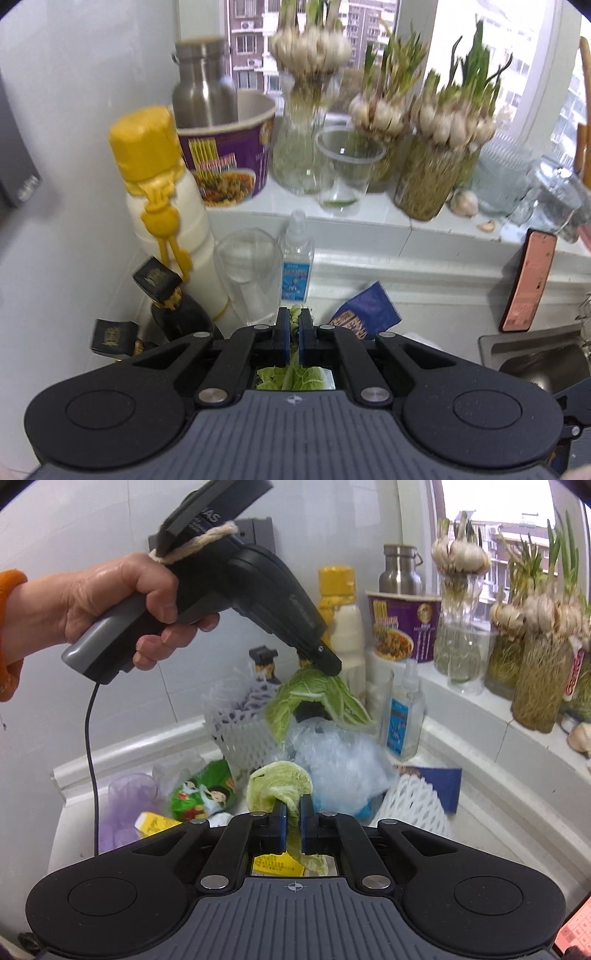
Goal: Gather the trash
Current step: 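Grasp a green cabbage leaf with the left tool while the right tool grasps another leaf, then lift both cabbage leaves and carry them toward the white bin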
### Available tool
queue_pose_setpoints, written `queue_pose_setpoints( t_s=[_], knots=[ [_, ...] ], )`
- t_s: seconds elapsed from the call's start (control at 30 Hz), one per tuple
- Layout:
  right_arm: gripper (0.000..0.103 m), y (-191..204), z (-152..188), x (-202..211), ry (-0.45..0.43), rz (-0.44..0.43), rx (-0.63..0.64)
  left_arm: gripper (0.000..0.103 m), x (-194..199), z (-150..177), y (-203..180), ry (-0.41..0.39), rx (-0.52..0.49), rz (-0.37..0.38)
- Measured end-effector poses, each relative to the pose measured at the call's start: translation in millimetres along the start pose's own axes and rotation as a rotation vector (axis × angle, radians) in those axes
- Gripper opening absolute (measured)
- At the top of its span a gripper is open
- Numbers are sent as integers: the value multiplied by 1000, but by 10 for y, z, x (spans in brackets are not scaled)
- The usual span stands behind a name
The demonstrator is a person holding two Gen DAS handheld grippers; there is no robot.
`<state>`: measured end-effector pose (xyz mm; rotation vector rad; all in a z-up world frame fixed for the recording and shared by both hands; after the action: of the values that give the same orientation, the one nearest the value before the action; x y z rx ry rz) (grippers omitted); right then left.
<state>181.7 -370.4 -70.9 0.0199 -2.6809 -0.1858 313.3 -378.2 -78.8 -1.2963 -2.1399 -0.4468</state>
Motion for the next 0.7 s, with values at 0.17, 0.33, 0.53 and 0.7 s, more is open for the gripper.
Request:
queue_pose_setpoints(
  t_s=[0.17, 0.33, 0.53, 0.7],
  knots=[
    [4, 28, -105, 85, -27, 10, -3, 3, 260, -111, -22, -53, 5, -9],
    [4, 75, -216, 174, -52, 14, 0, 3, 568, -229, -32, -115, 7, -35],
    [4, 208, -313, 272, -67, 4, 27, 3, 881, -308, -37, -165, 17, -55],
    [4, 308, -282, 331, -57, 3, 37, 3, 1063, -205, -52, -166, 27, -79]
  ],
)
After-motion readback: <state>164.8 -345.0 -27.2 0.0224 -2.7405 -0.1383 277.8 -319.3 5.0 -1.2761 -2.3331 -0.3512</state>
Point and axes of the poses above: each gripper's, at about its wrist camera, not at the fingertips, and x roughly against the way its jaws point, y to its left, z to its underside, the point moved 10 cm from there along -x, roughly the way its jaws point, and after that the axes turned 11 degrees about -y, right-handed, at the moved point
